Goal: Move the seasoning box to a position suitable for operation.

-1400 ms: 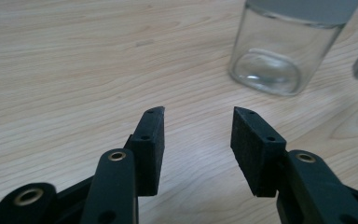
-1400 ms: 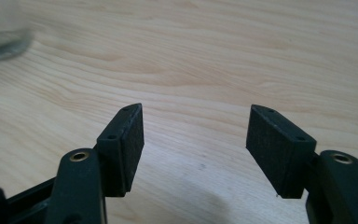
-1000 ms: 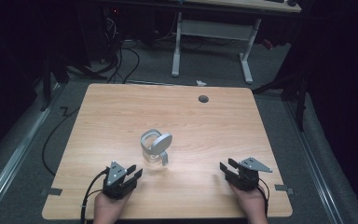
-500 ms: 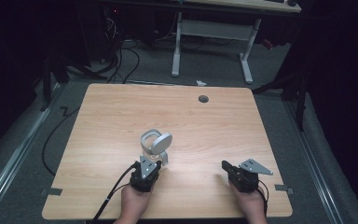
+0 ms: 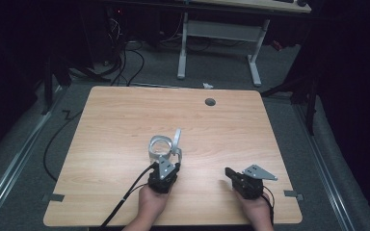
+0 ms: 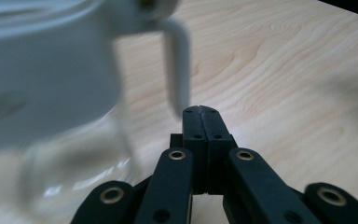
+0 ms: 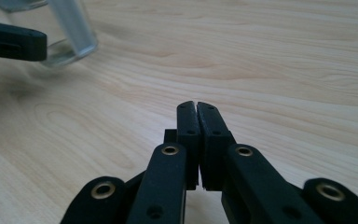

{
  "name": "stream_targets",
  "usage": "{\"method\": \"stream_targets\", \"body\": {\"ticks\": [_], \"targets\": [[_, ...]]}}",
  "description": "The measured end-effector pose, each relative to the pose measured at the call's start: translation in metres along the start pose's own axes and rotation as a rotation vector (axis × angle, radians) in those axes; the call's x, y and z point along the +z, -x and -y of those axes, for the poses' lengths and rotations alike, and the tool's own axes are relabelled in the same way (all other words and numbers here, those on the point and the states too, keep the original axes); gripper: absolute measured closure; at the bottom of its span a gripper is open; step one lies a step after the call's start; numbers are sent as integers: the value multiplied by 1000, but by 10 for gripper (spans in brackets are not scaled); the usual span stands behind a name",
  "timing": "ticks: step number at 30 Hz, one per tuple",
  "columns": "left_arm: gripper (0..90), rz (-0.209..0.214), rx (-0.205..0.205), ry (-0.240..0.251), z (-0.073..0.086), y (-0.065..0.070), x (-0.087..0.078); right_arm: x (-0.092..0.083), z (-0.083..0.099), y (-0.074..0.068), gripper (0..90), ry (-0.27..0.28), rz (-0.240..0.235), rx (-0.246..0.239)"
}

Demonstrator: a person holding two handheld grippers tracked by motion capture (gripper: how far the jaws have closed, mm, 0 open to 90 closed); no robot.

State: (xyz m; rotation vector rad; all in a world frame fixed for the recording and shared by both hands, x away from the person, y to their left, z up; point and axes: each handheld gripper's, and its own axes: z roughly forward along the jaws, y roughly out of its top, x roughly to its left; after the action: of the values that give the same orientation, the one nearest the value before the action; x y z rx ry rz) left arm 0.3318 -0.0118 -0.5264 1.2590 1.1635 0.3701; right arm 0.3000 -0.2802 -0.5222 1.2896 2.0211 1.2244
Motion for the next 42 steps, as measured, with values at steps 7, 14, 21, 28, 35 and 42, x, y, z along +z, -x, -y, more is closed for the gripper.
{"method": "stream_targets", "body": {"ticks": [7,14,21,28,35,42], "targets": [[882,-52,-29,-16,-24,-52,-48,27,-6,-37,893,-44,-56,-79],[890,-100,-54,43,-42,-98,-86,67,-29,-91,900,-47,-126,-139],[896,-95,-73,67,-50,-105,-94,96,-51,-110,900,-35,-143,-146],[892,-95,-82,71,-51,-105,-92,107,-62,-101,900,-30,-131,-111],[897,-96,-82,53,-48,-100,-77,121,-72,-78,900,-30,-80,-74],[900,-117,-39,35,-55,-98,-25,107,-77,-54,899,-11,-55,-44]]}}
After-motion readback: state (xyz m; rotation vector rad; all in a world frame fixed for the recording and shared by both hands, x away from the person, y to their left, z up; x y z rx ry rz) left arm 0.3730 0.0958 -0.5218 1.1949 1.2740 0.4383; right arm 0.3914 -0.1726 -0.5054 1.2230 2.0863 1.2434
